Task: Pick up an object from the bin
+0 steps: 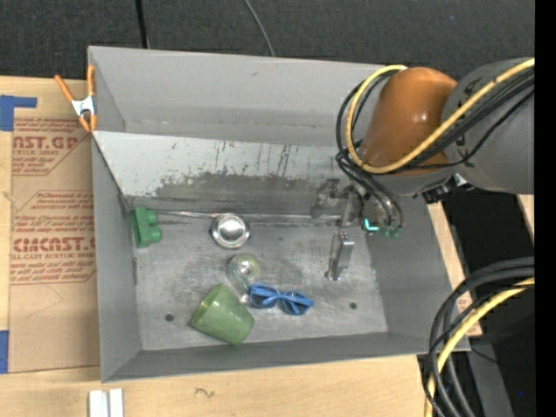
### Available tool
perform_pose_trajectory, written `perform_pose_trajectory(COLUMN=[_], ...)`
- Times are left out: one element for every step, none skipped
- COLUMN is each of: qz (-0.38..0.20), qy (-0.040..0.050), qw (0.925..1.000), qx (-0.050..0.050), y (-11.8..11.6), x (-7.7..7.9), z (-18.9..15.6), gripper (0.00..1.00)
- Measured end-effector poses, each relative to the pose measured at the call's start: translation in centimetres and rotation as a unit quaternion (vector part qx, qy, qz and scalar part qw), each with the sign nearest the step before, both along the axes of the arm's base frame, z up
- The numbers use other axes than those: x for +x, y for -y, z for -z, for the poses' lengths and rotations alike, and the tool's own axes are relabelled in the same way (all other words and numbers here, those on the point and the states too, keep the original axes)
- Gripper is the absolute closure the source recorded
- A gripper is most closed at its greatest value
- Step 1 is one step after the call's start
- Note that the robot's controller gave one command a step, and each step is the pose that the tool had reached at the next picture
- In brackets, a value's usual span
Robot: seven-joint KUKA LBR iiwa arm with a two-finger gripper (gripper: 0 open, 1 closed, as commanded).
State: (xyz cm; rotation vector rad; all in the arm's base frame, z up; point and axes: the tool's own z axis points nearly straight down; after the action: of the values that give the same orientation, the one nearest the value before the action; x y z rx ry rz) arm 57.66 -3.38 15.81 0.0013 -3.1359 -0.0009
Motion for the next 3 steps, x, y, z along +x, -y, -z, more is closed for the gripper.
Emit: perform_pose_trajectory(qz=[-0.036, -0.067, 0.022], qy=[0.0050, 0.0024, 0.0032], qw=[0.9993, 0.9977, 0.9997], qx=[0.001, 0.000, 0.000], y=[-8.7, -9.9, -11.3], x=[-4.9, -8.3, -7.9], z=[9.0, 5.8, 4.5], gripper=[0.00, 0.00, 0.00])
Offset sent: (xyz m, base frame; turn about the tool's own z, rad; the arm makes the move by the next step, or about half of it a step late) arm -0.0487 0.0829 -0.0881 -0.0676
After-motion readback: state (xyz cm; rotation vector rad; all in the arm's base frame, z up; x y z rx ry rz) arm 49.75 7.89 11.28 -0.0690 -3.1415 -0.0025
